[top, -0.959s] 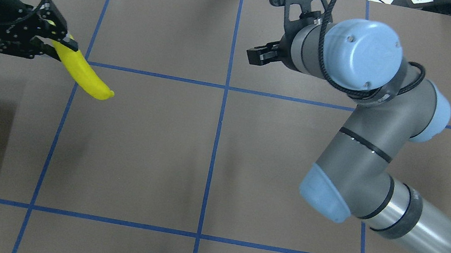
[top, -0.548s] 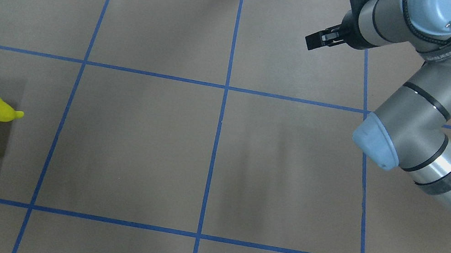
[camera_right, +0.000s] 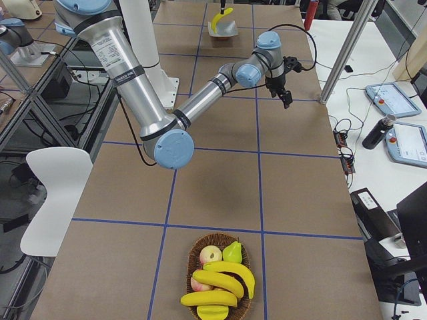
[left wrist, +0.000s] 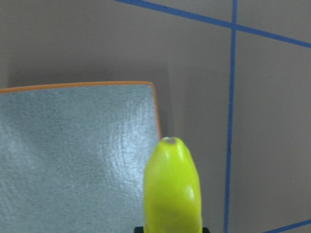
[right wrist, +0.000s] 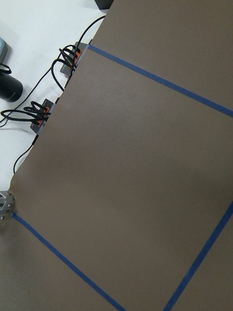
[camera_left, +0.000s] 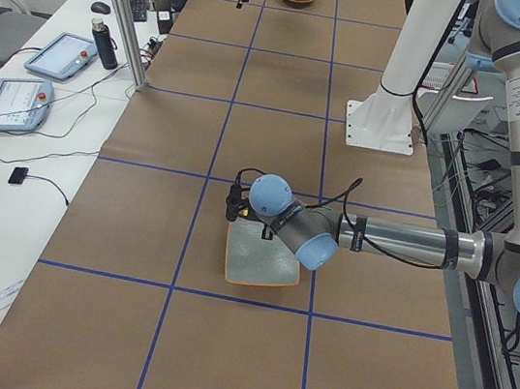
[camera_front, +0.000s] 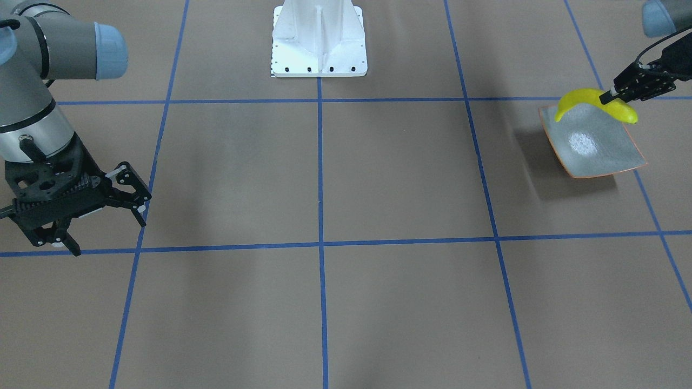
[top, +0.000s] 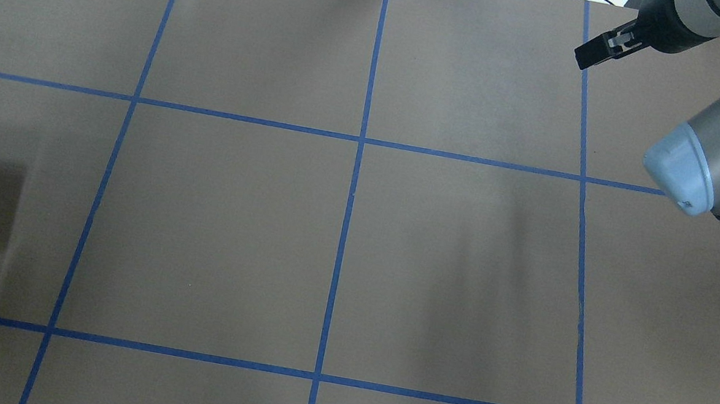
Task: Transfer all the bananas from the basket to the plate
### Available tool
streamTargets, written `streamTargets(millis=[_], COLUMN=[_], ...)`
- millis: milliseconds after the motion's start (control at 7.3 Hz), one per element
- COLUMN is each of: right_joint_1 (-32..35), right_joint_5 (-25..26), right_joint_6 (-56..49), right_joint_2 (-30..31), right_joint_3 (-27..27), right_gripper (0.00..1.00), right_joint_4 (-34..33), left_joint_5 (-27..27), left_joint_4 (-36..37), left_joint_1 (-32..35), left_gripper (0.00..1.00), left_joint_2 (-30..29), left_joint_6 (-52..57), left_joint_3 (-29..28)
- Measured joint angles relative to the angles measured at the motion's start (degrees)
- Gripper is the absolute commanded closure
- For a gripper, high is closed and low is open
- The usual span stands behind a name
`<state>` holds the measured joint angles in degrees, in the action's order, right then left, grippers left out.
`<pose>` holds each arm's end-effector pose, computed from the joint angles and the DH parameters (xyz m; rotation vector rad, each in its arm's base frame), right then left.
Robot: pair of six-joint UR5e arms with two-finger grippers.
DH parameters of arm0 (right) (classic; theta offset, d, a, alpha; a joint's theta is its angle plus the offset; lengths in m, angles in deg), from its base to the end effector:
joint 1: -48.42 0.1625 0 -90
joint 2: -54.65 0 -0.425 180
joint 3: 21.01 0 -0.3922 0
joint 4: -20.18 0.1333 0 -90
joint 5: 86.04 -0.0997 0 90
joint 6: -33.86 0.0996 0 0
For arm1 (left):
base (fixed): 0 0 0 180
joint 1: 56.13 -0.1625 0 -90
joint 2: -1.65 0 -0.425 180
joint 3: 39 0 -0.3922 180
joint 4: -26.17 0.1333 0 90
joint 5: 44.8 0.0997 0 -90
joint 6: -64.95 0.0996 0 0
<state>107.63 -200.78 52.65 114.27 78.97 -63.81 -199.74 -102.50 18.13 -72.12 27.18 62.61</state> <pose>-0.2530 -0.6036 0.2654 0.5547 -0.7076 -0.3699 0.0612 -0.3759 0.5813 -0.0224 1.2120 0.0003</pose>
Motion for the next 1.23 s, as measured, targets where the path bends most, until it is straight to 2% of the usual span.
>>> streamTargets(millis=[137,274,959,1096,1233], right_joint_1=[0.3,0.3,0.4,0.5,0.9], right_joint_5=[-0.3,-0.4,-0.5,-0.5,-1.1], right_joint_6=[-0.4,-0.5,-0.6,-0.6,-0.6], right_joint_2=[0.2,0.2,0.2,0.2,0.2], right_joint_3=[0.0,0.0,0.0,0.0,-0.2], right_gripper=[0.01,0.01,0.01,0.01,0.01], right_joint_4=[0.0,0.1,0.2,0.2,0.1], left_joint_5=[0.0,0.0,0.4,0.4,0.4], left_joint_4=[0.0,0.0,-0.1,-0.1,-0.4], left_joint_1=[0.4,0.7,0.9,0.9,1.3], left_gripper=[0.5,0.38,0.25,0.0,0.0], left_joint_2=[-0.7,-1.6,-2.8,-3.0,-3.4], left_joint_6=[1.7,2.4,2.9,2.9,2.8], left_joint_3=[-2.0,-3.3,-4.1,-4.1,-4.0])
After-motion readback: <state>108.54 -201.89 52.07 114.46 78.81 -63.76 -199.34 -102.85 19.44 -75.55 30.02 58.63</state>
